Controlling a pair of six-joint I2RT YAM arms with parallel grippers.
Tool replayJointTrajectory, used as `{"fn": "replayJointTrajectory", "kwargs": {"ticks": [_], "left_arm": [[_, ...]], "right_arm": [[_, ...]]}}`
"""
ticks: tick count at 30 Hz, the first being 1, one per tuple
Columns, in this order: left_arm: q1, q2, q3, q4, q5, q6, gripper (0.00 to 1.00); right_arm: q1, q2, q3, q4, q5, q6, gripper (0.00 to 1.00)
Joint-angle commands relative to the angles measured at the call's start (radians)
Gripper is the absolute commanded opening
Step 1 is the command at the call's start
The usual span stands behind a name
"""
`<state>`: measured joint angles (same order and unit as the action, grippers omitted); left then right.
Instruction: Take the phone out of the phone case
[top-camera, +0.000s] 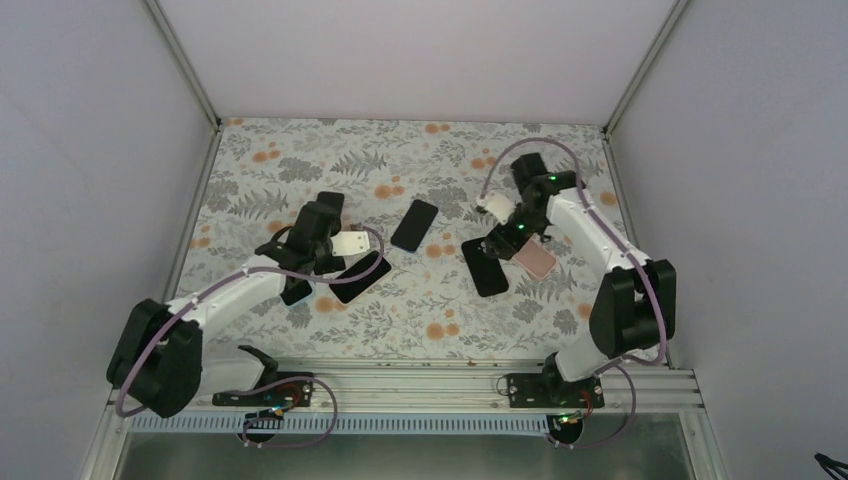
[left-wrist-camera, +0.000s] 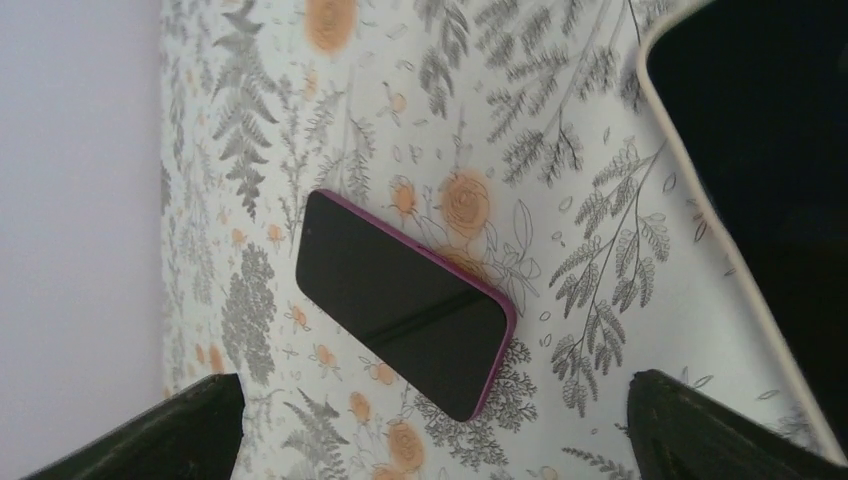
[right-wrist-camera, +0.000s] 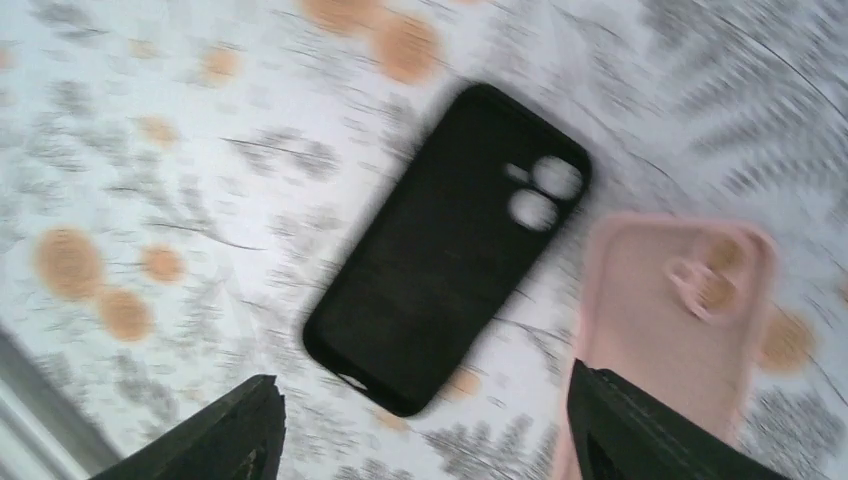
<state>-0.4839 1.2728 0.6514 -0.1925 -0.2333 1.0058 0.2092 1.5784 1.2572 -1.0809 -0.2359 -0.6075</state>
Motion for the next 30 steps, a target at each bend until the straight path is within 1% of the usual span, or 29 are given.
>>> {"fn": "replayJointTrajectory", "kwargs": {"ticks": [1,2,3,4,5,6,7,8,12,16,23,30], "left_arm": [[0.013,-0.065,0.088,-0.253,0.094,-0.04,0.85],[0.016,-0.068,0.088,-0.267,0.106,-0.039,0.78],[0.017,-0.065,0.087,-0.279,0.118,-0.039,0.68],[0.019,-0.054,0.086,-0.294,0.131,-0.045,0.57],[0.019,-0.04,0.086,-0.308,0.142,-0.053,0.42],[0.02,-0.025,0.082,-0.316,0.151,-0.064,0.23],[0.022,-0.006,0.076,-0.321,0.159,-0.072,0.12],[0.023,0.002,0.065,-0.317,0.162,-0.074,0.04],[0.042,0.019,0.016,-0.284,0.182,-0.071,0.02],[0.058,0.042,0.023,-0.33,0.265,-0.081,0.02],[0.076,0.098,-0.025,-0.303,0.289,-0.076,0.02],[0.087,0.125,-0.056,-0.254,0.289,-0.072,0.02]], "right_arm": [[0.162,-0.009,-0.001,-0.044,-0.071,0.006,0.62],[0.198,0.007,0.003,-0.035,-0.086,0.018,0.43],[0.216,0.032,0.013,-0.026,-0.106,0.042,0.2],[0.229,0.06,0.026,-0.014,-0.126,0.062,0.06],[0.246,0.09,0.034,-0.014,-0.186,0.059,0.04],[0.268,0.121,0.035,-0.015,-0.226,0.042,0.04],[0.292,0.138,0.032,-0.006,-0.261,0.025,0.04],[0.316,0.152,0.025,0.006,-0.292,0.007,0.04],[0.381,0.247,0.062,0.004,-0.37,-0.038,0.04],[0.42,0.327,0.118,0.005,-0.426,-0.06,0.04],[0.467,0.48,0.208,0.064,-0.388,-0.014,0.04],[0.476,0.561,0.309,0.088,-0.378,0.021,0.04]]}}
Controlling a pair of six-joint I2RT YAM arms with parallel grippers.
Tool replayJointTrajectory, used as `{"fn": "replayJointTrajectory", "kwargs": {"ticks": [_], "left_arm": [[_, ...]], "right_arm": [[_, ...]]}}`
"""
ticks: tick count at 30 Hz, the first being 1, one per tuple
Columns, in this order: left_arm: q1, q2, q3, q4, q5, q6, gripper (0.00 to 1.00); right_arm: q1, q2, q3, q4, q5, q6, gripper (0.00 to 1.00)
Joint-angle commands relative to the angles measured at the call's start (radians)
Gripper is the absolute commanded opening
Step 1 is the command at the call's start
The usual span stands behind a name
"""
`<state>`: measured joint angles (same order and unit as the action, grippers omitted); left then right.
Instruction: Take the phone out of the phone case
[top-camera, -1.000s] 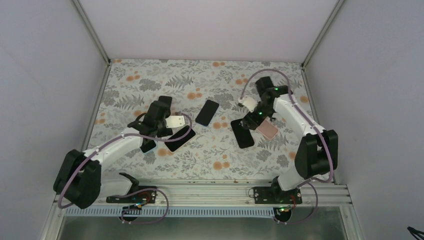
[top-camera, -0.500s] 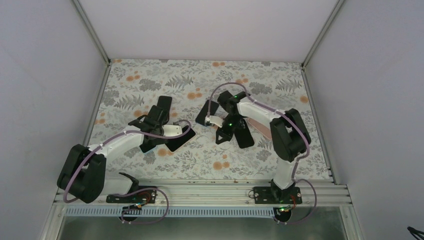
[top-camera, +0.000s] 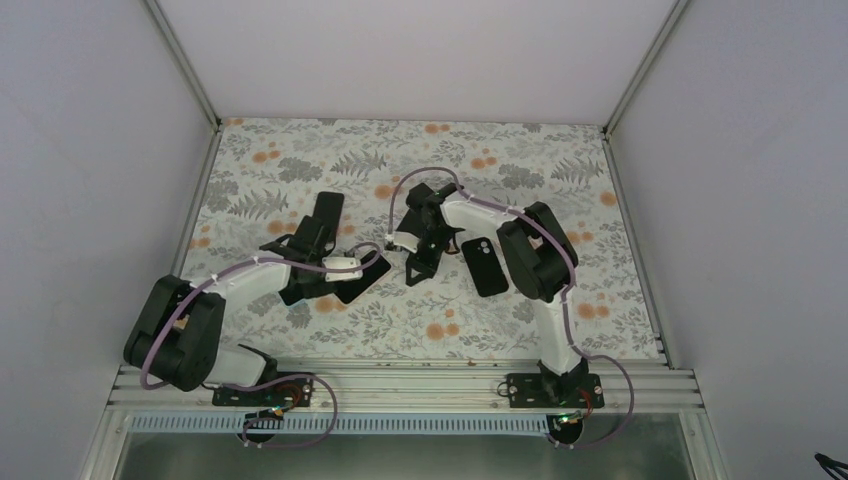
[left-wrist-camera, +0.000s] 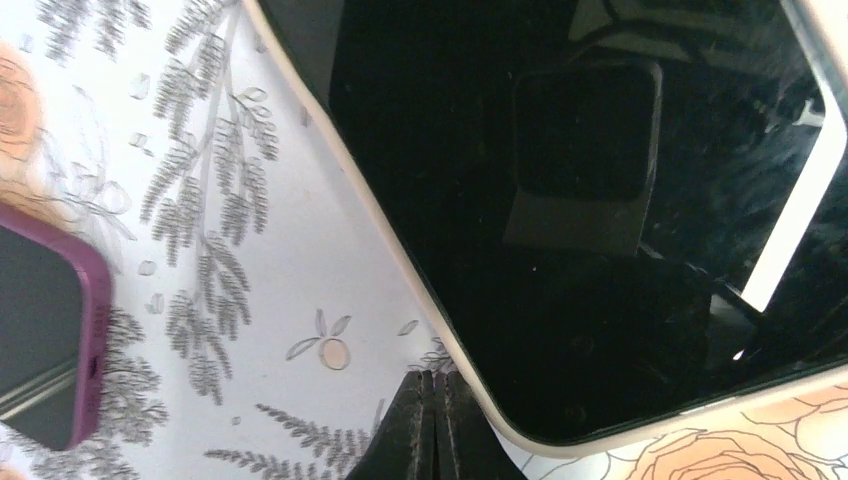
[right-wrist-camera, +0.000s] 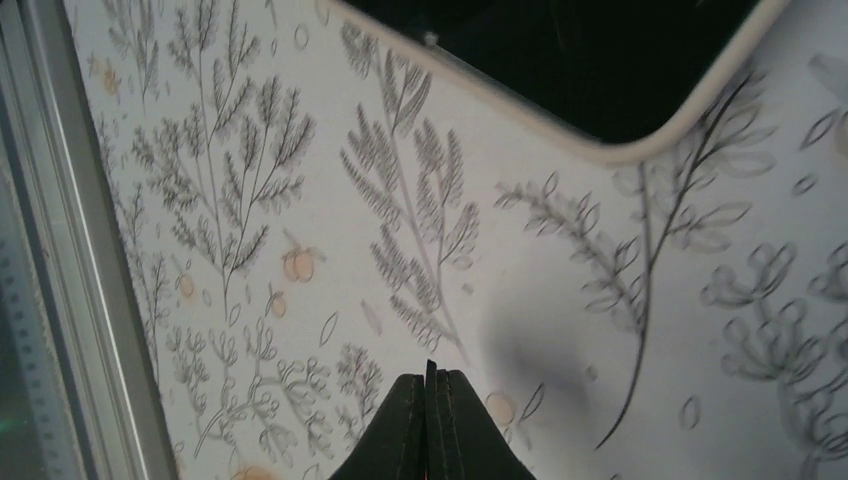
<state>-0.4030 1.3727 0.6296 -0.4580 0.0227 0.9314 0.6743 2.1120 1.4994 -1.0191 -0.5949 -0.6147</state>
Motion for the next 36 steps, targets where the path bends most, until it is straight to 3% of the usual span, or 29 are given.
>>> {"fn": "replayJointTrajectory", "kwargs": {"ticks": [1,10,20,24,29,36], "left_arm": [[0.009,0.031,-0.037,0.02,0.033,0.001,0.02],[0.018,0.055,-0.037,0.012,0.075,0.001,0.02],[-0.015,0.038,-0.011,-0.221,0.174,0.026,0.02],[-0.094,0.093,0.02,-0.265,0.227,-0.015,0.02],[-0.251,0.206,0.05,-0.199,0.24,-0.087,0.02],[-0.325,0.348,0.166,-0.085,0.259,-0.121,0.02]], "right_arm": [[0.012,0.04,0.076,0.027,-0.023,0.031,0.04],[0.031,0.107,0.119,0.011,-0.036,0.028,0.04],[0.033,0.194,0.237,0.014,-0.035,0.072,0.04],[0.033,0.245,0.331,-0.012,-0.03,0.075,0.04],[0.036,0.323,0.483,-0.064,0.002,0.078,0.04],[0.049,0.392,0.592,-0.133,0.004,0.061,0.04]]}}
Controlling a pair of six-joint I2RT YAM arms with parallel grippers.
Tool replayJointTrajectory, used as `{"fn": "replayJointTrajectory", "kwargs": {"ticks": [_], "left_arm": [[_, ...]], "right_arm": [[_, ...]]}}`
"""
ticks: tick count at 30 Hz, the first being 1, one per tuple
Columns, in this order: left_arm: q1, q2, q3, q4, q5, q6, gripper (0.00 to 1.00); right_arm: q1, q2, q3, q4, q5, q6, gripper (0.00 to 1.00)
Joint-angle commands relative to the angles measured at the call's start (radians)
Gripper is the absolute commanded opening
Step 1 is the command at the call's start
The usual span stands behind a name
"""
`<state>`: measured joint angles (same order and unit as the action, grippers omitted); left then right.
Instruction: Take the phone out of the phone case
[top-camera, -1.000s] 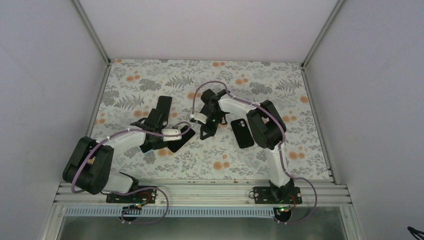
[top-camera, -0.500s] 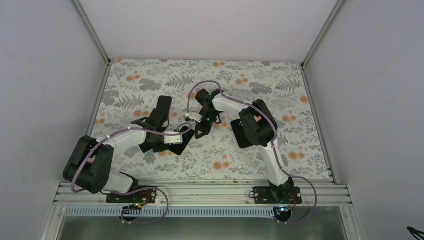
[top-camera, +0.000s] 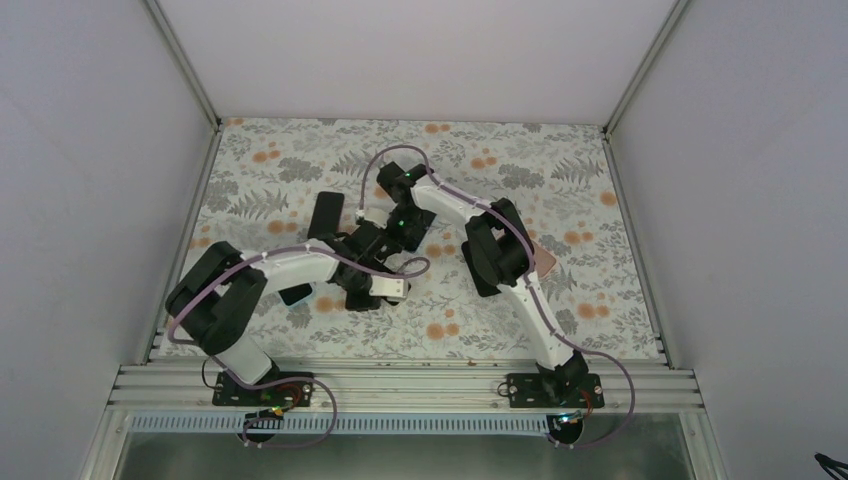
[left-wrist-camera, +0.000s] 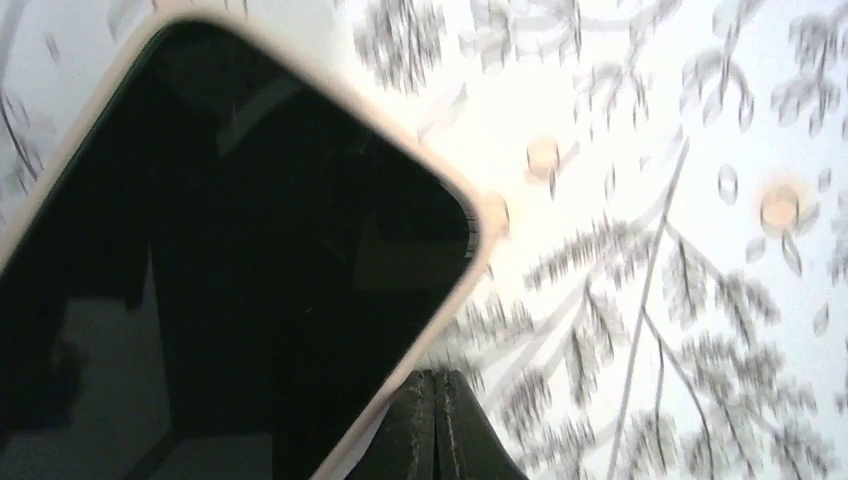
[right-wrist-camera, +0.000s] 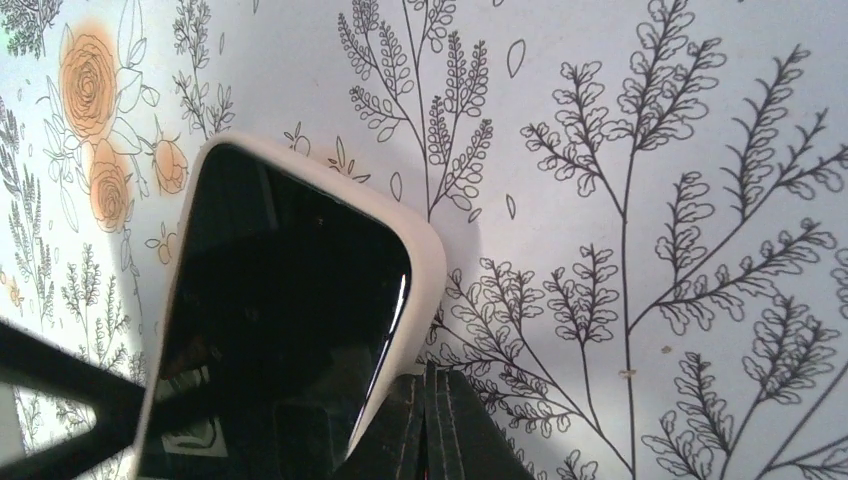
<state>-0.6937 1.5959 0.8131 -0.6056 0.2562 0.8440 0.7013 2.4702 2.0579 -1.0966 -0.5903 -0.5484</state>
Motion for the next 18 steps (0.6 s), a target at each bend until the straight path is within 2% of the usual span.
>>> {"fn": "replayJointTrajectory", "kwargs": {"ticks": [1,5,8,12,13,14,15,16,17,18], "left_arm": [[-0.036,0.139,-0.007,0.079,0.019,-0.028,0.02],[-0.041,0.178,0.043,0.12,0.063,-0.019,0.02],[-0.068,0.19,0.068,0.097,0.057,-0.008,0.02],[-0.076,0.058,0.023,0.063,0.058,0.024,0.03],[-0.076,0.01,0.01,0.046,0.057,0.033,0.06],[-0.076,-0.037,0.004,0.022,0.057,0.038,0.18],[-0.075,-0.089,0.004,-0.013,0.059,0.041,0.34],[-0.075,-0.137,0.008,-0.043,0.059,0.044,0.46],[-0.075,-0.182,0.017,-0.076,0.055,0.046,0.55],[-0.074,-0.224,0.029,-0.107,0.052,0.047,0.63]], "right_arm": [[0.025,0.037,0.032,-0.069,-0.014,-0.022,0.04],[0.032,0.007,-0.021,-0.057,-0.057,-0.053,0.04],[0.029,-0.042,-0.061,-0.027,-0.02,-0.046,0.04],[-0.014,-0.178,-0.179,0.074,0.03,-0.024,0.06],[-0.025,-0.203,-0.193,0.073,0.046,-0.035,0.12],[-0.034,-0.224,-0.2,0.059,0.064,-0.056,0.21],[-0.037,-0.248,-0.213,0.048,0.075,-0.076,0.33],[-0.038,-0.271,-0.228,0.036,0.087,-0.104,0.5],[-0.039,-0.3,-0.245,0.041,0.1,-0.119,0.65],[-0.041,-0.335,-0.286,0.061,0.109,-0.125,0.74]]}}
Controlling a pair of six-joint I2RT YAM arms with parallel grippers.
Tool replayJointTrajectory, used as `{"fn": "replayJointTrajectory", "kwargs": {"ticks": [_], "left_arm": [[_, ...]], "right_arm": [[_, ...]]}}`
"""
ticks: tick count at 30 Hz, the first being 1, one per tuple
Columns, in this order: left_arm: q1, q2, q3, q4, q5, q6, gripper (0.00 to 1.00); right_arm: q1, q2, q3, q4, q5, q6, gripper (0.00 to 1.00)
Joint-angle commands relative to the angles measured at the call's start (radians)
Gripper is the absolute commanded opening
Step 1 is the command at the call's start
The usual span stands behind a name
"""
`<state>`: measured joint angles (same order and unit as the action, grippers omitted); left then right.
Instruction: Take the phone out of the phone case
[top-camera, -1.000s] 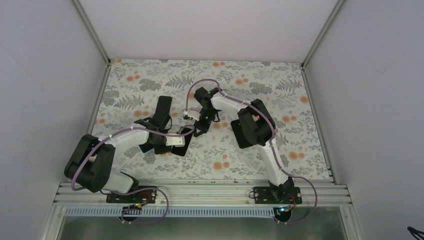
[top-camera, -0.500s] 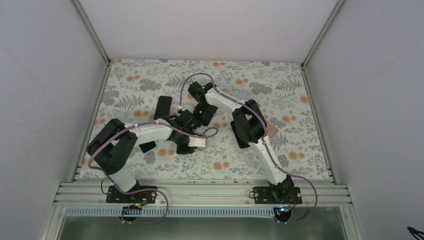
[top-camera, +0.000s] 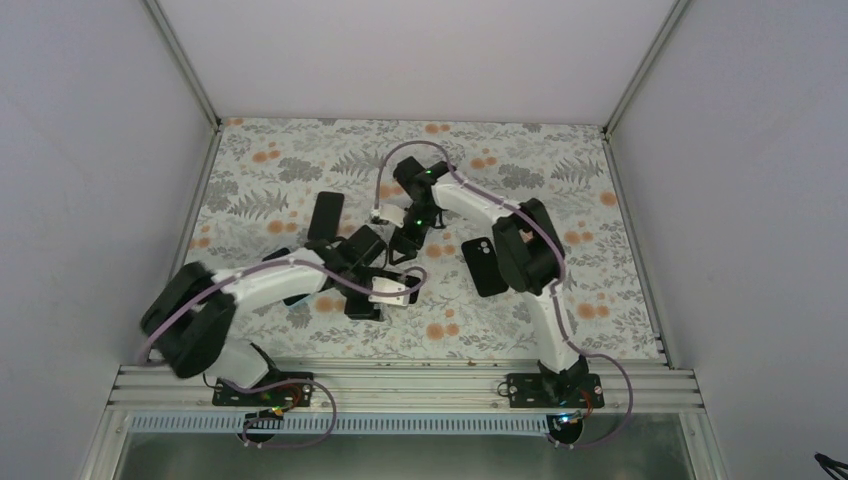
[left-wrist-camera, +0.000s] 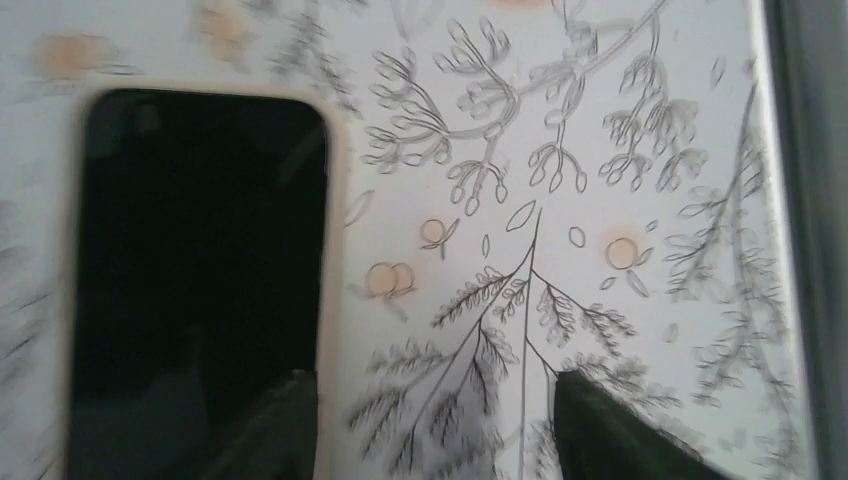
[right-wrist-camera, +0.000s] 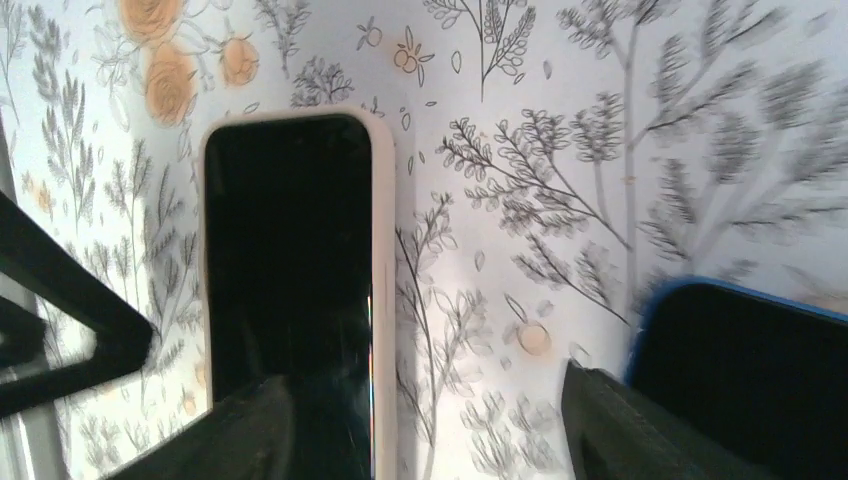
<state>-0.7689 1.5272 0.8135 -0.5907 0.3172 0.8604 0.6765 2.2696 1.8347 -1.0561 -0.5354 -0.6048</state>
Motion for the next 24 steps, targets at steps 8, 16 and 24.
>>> {"fn": "replayJointTrajectory", "kwargs": {"ticks": [8,16,24], "left_arm": [[0.118,-0.392,0.11,-0.246,-0.123,0.028,1.0],[0.469,-0.495,0.054,-0.007,-0.139,-0.046,1.0],[0.607,-0.398,0.064,0.061,-0.09,-0.15,1.0]], "right_arm": [[0.021,-0.29,-0.222,0.07,0.121,-0.055,1.0],[0.132,-0.38,-0.425,0.24,0.298,0.037,1.0],[0.2,-0.277,-0.367,0.26,0.387,0.097,1.0]]}}
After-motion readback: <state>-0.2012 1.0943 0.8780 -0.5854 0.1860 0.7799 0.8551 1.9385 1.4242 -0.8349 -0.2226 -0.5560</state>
